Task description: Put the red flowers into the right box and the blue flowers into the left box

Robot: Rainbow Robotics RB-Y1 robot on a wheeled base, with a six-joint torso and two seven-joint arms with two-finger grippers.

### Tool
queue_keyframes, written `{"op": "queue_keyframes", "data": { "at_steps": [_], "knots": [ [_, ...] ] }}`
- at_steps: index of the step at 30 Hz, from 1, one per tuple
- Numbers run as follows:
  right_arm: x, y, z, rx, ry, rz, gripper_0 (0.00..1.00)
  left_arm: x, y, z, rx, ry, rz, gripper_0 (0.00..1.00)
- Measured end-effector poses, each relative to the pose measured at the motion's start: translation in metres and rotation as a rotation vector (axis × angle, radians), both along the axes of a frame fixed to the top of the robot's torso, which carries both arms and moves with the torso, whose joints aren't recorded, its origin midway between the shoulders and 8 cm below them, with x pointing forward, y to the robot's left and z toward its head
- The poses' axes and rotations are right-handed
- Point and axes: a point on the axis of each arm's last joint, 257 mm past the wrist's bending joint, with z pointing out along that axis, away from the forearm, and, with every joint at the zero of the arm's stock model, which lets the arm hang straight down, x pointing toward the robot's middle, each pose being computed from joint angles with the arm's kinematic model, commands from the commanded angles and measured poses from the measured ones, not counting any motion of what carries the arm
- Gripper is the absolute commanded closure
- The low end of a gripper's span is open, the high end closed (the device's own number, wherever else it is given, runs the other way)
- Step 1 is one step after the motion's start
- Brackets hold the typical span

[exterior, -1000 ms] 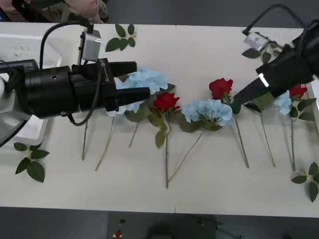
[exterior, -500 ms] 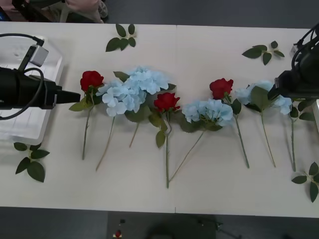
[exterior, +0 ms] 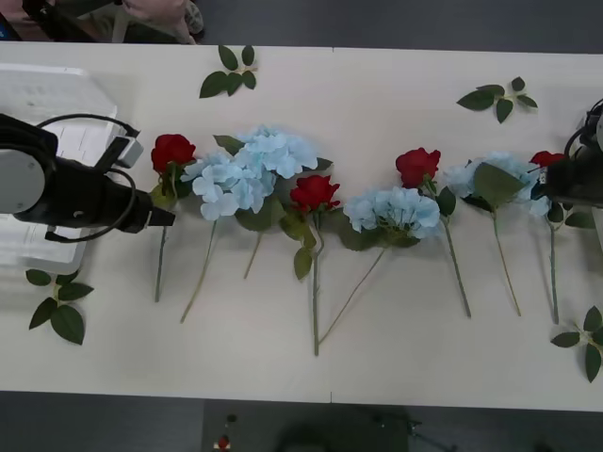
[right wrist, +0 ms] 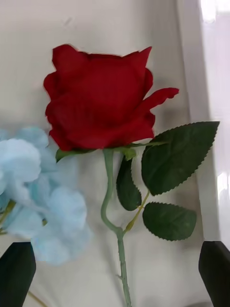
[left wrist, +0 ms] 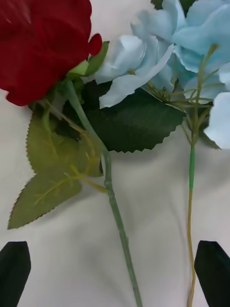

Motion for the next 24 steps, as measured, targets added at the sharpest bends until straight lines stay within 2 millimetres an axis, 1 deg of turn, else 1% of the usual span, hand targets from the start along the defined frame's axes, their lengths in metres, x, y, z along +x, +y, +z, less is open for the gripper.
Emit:
{"op": "queue_keyframes", "data": {
  "at_steps": [4,7,8,10,12,13,16,17,18,19,20,21,23,24],
  "knots": [
    [0.006,-0.012,-0.004,0.003,-0.029,-0.022,0.0,0.014,-0.011,-0.007,-0.008,-0.014,0.014,0.0],
    [0.007,-0.018,-0.015,-0.013,-0.035,-0.017,0.0,0.019,-0.015,-0.015,0.004,-0.017,0.016,0.0],
    [0.007,-0.02,-0.02,-0.025,-0.03,-0.011,0.0,0.02,-0.015,-0.019,0.016,-0.015,0.012,0.07],
    [0.004,-0.023,-0.032,-0.054,-0.013,0.005,0.0,0.022,-0.016,-0.028,0.045,0.0,0.004,0.57],
    [0.003,-0.024,-0.041,-0.077,0.001,0.022,0.0,0.024,-0.015,-0.035,0.078,0.011,-0.006,0.78],
    [0.002,-0.024,-0.045,-0.082,0.007,0.028,0.0,0.025,-0.014,-0.037,0.094,0.013,-0.01,0.78],
    [0.001,-0.024,-0.054,-0.094,0.022,0.038,0.0,0.027,-0.011,-0.041,0.125,0.021,-0.018,0.99],
    [0.001,-0.023,-0.057,-0.093,0.027,0.044,0.04,0.027,-0.01,-0.042,0.127,0.022,-0.017,1.0],
    [0.0,-0.022,-0.06,-0.09,0.033,0.049,0.14,0.027,-0.01,-0.043,0.127,0.024,-0.014,1.0],
    [0.001,-0.02,-0.063,-0.081,0.035,0.047,0.26,0.028,-0.01,-0.044,0.125,0.025,-0.011,1.0],
    [0.002,-0.017,-0.065,-0.072,0.032,0.046,0.45,0.028,-0.01,-0.045,0.122,0.025,-0.008,1.0],
    [0.004,-0.015,-0.067,-0.061,0.025,0.041,0.53,0.029,-0.011,-0.046,0.119,0.022,-0.006,1.0],
    [0.006,-0.012,-0.072,-0.044,0.02,0.03,0.75,0.03,-0.014,-0.046,0.114,0.019,-0.007,1.0],
    [0.005,-0.011,-0.075,-0.04,0.025,0.025,0.85,0.03,-0.014,-0.046,0.114,0.019,-0.007,1.0]
  ]
}}
